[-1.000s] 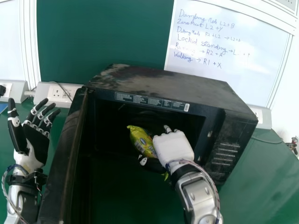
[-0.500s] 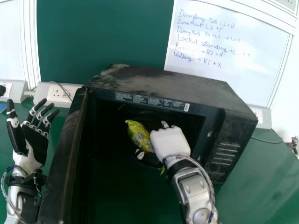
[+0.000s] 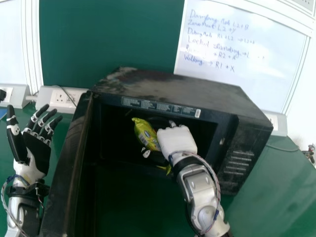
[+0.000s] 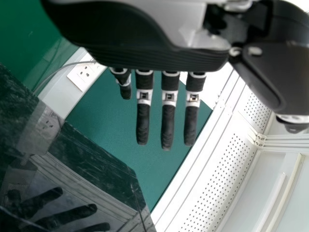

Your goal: Put biscuit inside oven

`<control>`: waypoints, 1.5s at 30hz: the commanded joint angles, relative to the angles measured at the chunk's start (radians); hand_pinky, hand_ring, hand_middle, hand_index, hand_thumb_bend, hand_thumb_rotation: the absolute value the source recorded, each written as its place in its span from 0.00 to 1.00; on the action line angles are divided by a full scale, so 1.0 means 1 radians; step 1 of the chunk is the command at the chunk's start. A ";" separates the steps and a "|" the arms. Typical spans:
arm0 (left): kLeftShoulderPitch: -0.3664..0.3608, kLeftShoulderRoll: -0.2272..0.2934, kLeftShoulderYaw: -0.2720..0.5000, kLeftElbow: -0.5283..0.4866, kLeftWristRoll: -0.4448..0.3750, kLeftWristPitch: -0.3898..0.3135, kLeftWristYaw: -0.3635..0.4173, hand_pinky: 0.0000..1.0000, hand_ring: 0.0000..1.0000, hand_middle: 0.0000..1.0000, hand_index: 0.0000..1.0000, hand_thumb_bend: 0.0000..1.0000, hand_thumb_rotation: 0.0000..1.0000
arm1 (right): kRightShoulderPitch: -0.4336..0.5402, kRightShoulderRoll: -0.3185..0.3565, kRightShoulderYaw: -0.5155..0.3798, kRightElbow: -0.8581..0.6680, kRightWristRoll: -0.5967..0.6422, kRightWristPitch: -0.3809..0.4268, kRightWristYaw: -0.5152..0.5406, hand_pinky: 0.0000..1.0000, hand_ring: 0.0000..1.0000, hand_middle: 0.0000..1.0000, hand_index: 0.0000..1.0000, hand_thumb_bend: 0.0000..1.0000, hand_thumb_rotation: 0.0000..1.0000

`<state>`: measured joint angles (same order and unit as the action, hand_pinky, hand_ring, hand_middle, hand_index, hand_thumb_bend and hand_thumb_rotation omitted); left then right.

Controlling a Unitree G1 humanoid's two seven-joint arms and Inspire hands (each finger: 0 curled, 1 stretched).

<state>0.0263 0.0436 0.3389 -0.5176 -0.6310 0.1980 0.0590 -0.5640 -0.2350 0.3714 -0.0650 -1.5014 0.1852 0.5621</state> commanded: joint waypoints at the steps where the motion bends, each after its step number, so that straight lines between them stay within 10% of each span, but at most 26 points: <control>1: -0.005 -0.004 -0.006 -0.007 -0.006 0.005 0.005 0.66 0.64 0.65 0.67 0.85 0.47 | -0.042 0.007 0.007 0.017 0.010 0.024 -0.018 0.78 0.63 0.51 0.47 0.53 0.00; 26: -0.008 0.002 -0.008 -0.006 0.003 0.004 0.005 0.66 0.64 0.65 0.67 0.82 0.48 | -0.145 -0.019 0.063 0.188 0.112 0.047 -0.193 0.78 0.66 0.55 0.45 0.52 0.00; 36: -0.009 0.001 -0.005 -0.009 -0.002 0.005 0.009 0.65 0.63 0.65 0.67 0.81 0.49 | -0.195 -0.022 0.095 0.322 0.160 0.050 -0.292 0.42 0.41 0.41 0.51 0.53 0.00; 45: -0.002 0.003 -0.008 -0.016 0.003 0.003 0.006 0.67 0.65 0.66 0.68 0.80 0.51 | -0.218 -0.023 0.115 0.385 0.198 0.059 -0.345 0.46 0.45 0.42 0.51 0.53 0.00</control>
<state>0.0259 0.0445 0.3385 -0.5254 -0.6307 0.1984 0.0647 -0.7404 -0.2477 0.4790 0.3062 -1.3098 0.2366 0.2385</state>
